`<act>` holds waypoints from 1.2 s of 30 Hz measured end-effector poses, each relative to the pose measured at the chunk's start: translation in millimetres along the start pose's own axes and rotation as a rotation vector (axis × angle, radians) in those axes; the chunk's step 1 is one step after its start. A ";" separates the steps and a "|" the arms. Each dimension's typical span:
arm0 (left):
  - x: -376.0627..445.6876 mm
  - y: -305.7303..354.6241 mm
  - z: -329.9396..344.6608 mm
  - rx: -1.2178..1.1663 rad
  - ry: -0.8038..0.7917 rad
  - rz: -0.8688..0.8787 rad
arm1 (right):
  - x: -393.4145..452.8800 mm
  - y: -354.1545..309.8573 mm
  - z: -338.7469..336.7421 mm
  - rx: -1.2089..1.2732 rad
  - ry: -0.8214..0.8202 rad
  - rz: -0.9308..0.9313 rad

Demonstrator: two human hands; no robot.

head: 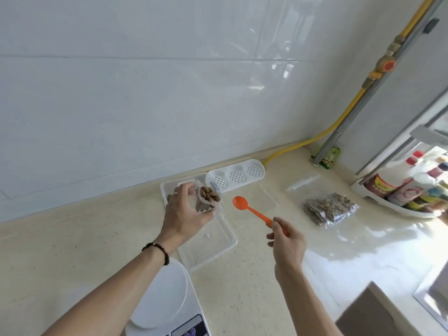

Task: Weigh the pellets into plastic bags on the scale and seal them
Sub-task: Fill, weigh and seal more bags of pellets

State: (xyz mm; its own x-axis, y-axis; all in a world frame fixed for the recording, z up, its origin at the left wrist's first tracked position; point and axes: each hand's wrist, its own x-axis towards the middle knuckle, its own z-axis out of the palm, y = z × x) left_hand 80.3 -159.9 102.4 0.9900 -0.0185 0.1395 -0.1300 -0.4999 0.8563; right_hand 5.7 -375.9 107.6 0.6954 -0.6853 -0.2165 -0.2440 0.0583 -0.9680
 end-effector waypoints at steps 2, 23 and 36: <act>-11.0 5.5 10.4 -0.007 -0.033 0.043 | -8.6 31.3 -21.1 0.077 0.096 0.163; -67.5 23.6 28.9 0.059 -0.218 0.147 | -50.0 55.7 -54.4 -0.235 -0.066 0.063; -60.7 35.0 -2.5 0.004 -0.121 0.106 | -65.2 -48.2 -4.4 -0.411 -0.481 -0.325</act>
State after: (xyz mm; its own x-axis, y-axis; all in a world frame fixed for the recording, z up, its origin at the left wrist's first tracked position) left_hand 15.4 -174.1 125.2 0.9700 -0.1758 0.1680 -0.2345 -0.4930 0.8378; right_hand -30.8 -337.2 169.0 0.9744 -0.2194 -0.0483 -0.1426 -0.4379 -0.8876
